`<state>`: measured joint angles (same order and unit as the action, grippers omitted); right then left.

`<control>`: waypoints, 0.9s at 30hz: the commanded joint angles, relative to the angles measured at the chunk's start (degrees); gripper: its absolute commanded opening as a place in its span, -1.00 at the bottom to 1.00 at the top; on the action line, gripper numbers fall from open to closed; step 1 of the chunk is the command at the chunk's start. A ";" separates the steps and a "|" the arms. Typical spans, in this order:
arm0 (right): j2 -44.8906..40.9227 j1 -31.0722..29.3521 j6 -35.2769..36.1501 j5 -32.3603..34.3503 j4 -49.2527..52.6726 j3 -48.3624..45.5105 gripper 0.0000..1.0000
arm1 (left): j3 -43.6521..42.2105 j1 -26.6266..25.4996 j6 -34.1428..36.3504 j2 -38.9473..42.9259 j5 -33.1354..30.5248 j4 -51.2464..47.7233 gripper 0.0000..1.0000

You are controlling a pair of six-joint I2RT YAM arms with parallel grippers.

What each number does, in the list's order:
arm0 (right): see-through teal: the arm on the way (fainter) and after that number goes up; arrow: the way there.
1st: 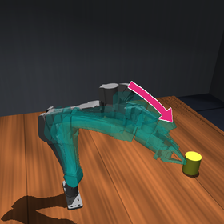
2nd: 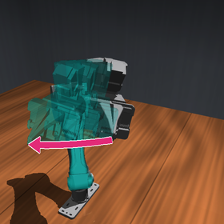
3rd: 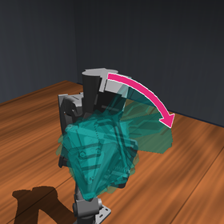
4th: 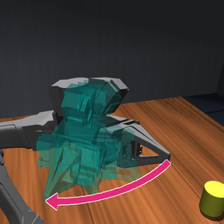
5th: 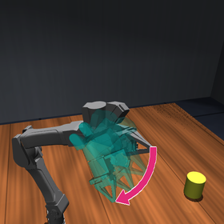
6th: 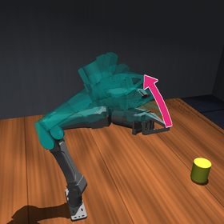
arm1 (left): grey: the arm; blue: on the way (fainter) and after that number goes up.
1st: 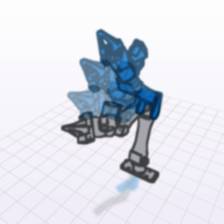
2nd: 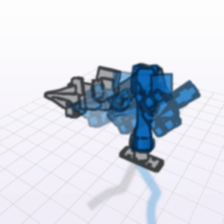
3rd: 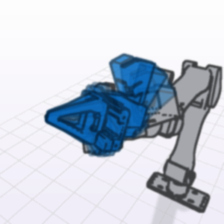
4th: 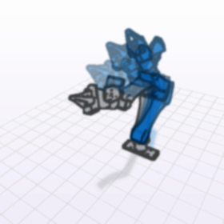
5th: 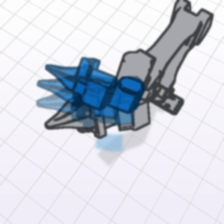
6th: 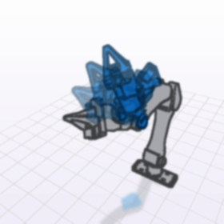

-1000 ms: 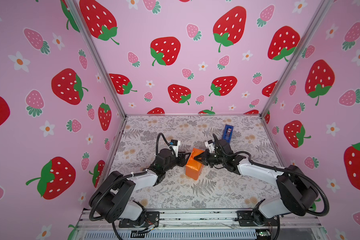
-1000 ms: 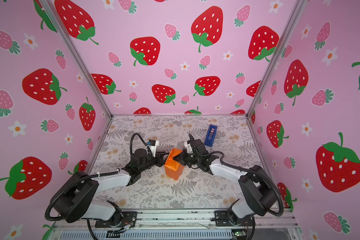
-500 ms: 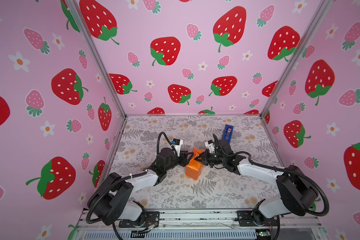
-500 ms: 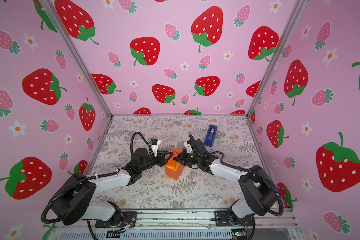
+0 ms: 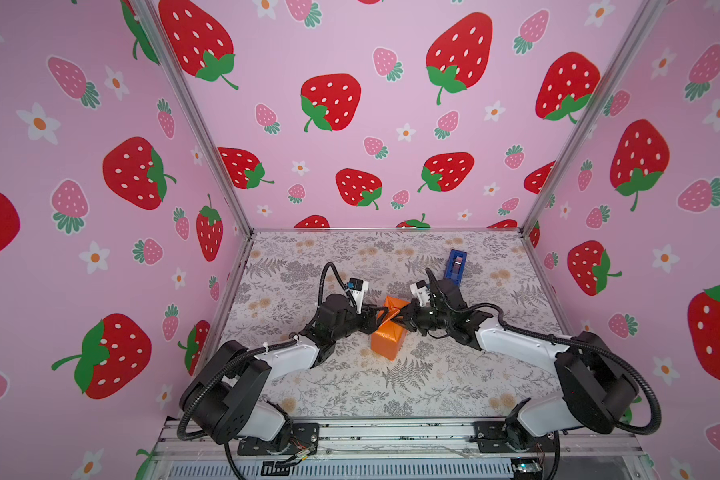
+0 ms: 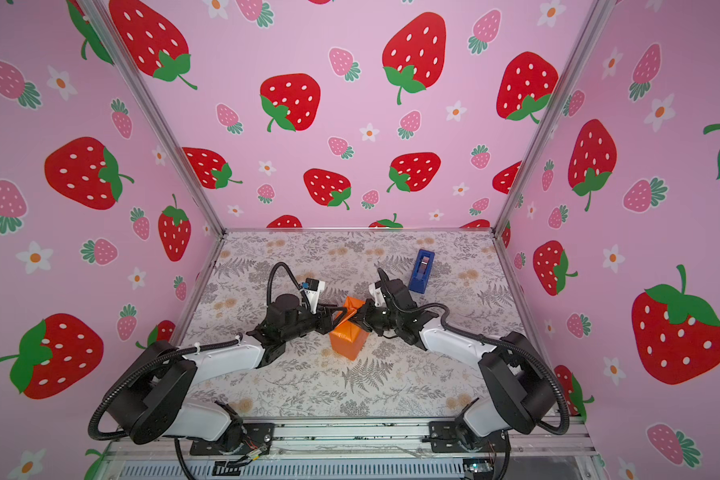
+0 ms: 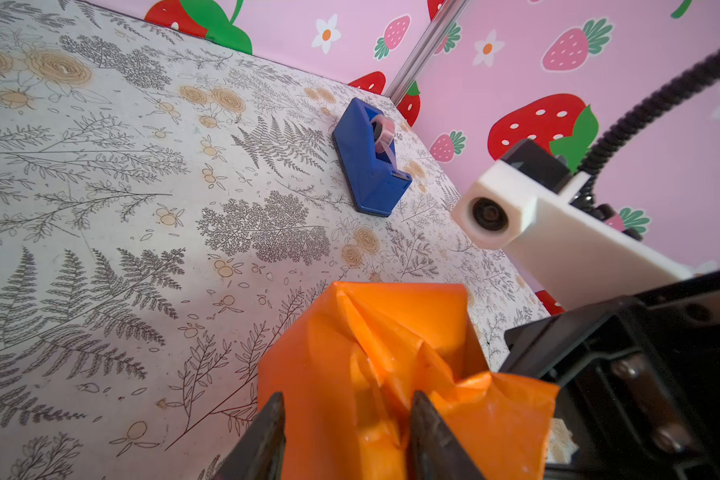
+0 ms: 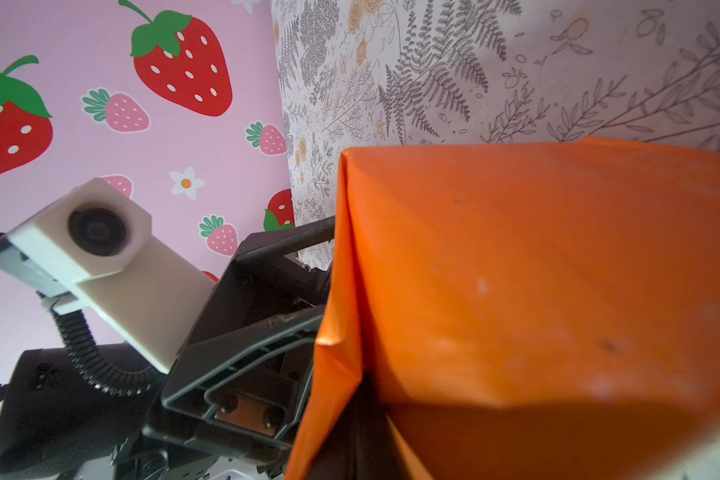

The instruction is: Wrap the gift box in paper

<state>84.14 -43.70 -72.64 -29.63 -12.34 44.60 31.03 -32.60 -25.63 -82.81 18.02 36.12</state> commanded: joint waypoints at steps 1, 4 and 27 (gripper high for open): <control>-1.92 0.49 0.84 2.95 10.50 -0.60 -0.95 | 0.10 -0.45 1.06 -0.32 0.09 -2.56 -0.02; -4.69 1.15 1.84 3.90 13.95 -0.11 -0.94 | 0.09 -0.45 1.26 -0.25 0.03 -2.78 -0.02; -1.65 1.07 6.35 2.15 18.53 12.36 -1.00 | -0.09 -0.45 1.89 -1.04 0.43 -3.26 0.00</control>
<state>80.29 -41.80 -67.35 -25.63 6.72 55.20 31.03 -32.62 -25.04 -82.76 17.96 36.12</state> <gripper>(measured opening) 0.046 0.500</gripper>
